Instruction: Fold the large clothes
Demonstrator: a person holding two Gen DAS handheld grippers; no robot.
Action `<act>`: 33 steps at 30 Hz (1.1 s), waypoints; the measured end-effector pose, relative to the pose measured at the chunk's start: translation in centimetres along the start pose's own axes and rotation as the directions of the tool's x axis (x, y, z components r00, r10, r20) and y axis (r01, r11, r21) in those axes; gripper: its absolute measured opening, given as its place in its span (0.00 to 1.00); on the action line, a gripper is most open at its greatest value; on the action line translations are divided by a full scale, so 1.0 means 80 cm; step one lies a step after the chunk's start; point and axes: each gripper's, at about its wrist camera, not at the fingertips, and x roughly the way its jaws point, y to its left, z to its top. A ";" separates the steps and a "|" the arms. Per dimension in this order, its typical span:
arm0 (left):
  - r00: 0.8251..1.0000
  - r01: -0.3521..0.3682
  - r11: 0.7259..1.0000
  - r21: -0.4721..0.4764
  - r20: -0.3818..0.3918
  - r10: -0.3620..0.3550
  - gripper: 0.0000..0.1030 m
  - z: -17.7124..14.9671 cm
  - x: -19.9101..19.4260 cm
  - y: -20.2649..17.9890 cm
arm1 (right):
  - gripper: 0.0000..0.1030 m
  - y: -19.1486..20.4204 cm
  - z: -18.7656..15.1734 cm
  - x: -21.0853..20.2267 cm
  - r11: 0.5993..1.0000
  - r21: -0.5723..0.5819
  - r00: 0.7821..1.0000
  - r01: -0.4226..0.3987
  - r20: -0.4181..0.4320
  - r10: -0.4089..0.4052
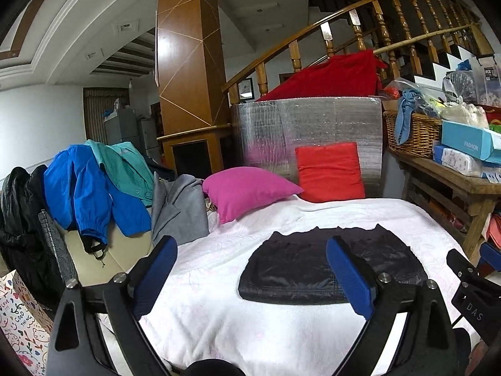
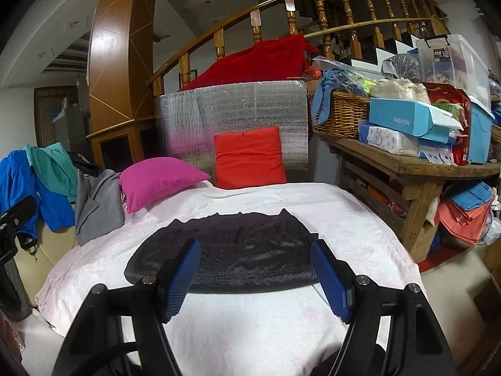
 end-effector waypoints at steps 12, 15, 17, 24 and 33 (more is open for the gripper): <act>1.000 0.000 1.000 -0.009 -0.011 0.000 0.95 -0.001 0.001 0.001 | 0.74 -0.001 -0.001 0.005 1.000 0.000 1.000 -0.003 -0.012 0.003; 1.000 0.001 1.000 -0.009 -0.008 -0.001 0.96 -0.001 0.000 0.001 | 0.74 -0.001 -0.001 0.005 1.000 -0.001 1.000 -0.003 -0.012 0.003; 1.000 0.001 1.000 -0.009 -0.007 -0.001 0.96 0.000 0.001 0.001 | 0.74 -0.001 0.000 0.005 1.000 -0.001 1.000 -0.001 -0.011 0.001; 1.000 0.002 1.000 -0.011 -0.006 -0.003 0.96 0.003 0.003 0.001 | 0.74 -0.003 0.007 0.009 1.000 0.006 1.000 0.001 -0.007 -0.001; 1.000 -0.012 1.000 -0.007 -0.006 0.012 0.96 0.014 0.013 -0.002 | 0.74 -0.006 0.023 0.028 1.000 0.013 1.000 -0.013 -0.005 0.014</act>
